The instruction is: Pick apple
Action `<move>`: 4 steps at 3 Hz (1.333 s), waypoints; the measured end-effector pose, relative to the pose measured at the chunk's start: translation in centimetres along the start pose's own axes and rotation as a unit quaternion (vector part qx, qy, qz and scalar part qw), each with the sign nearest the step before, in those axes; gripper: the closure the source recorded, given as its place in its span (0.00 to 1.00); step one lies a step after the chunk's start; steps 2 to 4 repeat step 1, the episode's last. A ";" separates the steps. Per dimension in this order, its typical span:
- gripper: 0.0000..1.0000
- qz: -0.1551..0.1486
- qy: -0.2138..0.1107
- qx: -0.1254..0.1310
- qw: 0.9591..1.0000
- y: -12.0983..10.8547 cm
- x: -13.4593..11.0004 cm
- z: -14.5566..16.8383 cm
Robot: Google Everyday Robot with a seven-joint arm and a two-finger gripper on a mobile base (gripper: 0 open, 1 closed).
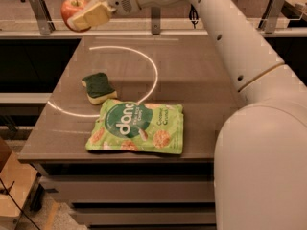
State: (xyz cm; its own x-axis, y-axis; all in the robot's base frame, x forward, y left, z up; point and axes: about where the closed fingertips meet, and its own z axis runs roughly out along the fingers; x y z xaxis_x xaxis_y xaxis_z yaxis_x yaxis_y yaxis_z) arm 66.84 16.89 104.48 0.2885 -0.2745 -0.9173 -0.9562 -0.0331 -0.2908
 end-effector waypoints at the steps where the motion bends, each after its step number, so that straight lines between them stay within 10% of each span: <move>1: 1.00 -0.006 -0.004 0.004 1.000 -0.3 -0.7 -0.5; 4: 1.00 -0.006 -0.004 0.004 1.000 -0.3 -0.7 -0.5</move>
Offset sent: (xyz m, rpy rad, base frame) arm 0.0000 0.0000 0.0000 0.0000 0.0000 0.0000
